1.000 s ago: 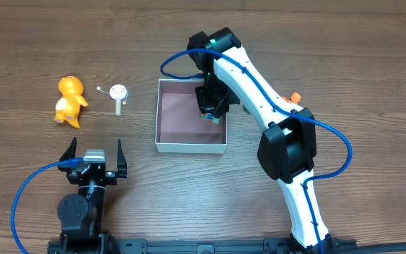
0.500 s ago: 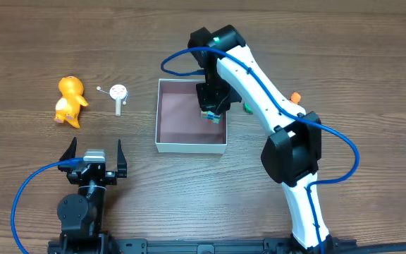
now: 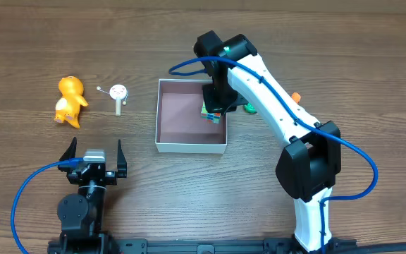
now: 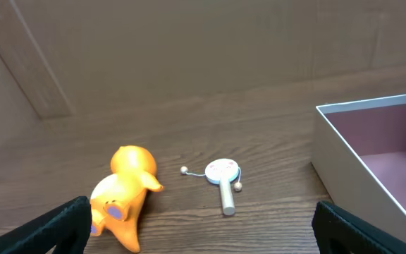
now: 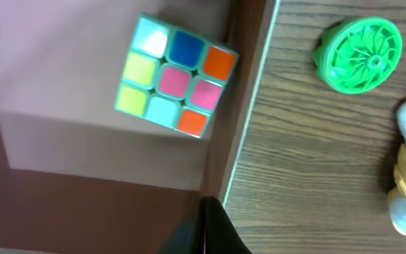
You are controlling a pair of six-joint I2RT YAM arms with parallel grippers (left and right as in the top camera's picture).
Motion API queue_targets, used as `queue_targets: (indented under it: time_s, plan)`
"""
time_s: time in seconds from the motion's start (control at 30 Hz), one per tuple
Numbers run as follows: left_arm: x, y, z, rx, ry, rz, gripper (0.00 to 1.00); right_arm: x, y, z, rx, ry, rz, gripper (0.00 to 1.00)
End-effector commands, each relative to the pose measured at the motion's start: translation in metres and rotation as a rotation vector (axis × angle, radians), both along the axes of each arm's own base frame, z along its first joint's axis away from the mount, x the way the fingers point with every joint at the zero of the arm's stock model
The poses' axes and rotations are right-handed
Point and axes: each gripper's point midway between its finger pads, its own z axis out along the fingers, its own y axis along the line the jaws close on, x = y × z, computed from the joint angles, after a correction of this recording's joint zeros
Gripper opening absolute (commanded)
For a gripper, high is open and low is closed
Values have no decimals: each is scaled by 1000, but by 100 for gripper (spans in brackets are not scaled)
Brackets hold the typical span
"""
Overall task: Pack container
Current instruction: 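Lower the cube into the box's right side and open the right gripper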
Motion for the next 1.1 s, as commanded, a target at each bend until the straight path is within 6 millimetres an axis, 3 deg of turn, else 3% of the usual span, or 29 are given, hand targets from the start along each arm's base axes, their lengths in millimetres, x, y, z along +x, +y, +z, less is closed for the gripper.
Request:
queue_targets:
  time_s: [0.0,0.1,0.27,0.6,0.8,1.07]
  plan:
    - [0,-1,-1,15,4,-12,100,2,9,9,60,-23,40,4]
    - [0,-1,-1,15,4,-12,100,1,11,7,75,-15,62,4]
    - [0,-1,-1,15,4,-12,100,-10,5,-26,47,35,75,4]
    - [0,-1,-1,15,4,-12,100,-11,11,-50,81,36,88,4]
    - [0,-1,-1,15,4,-12,100,-11,10,-52,79,37,88,4]
    - [0,-1,-1,15,4,-12,100,4,19,-51,111,-29,110,4]
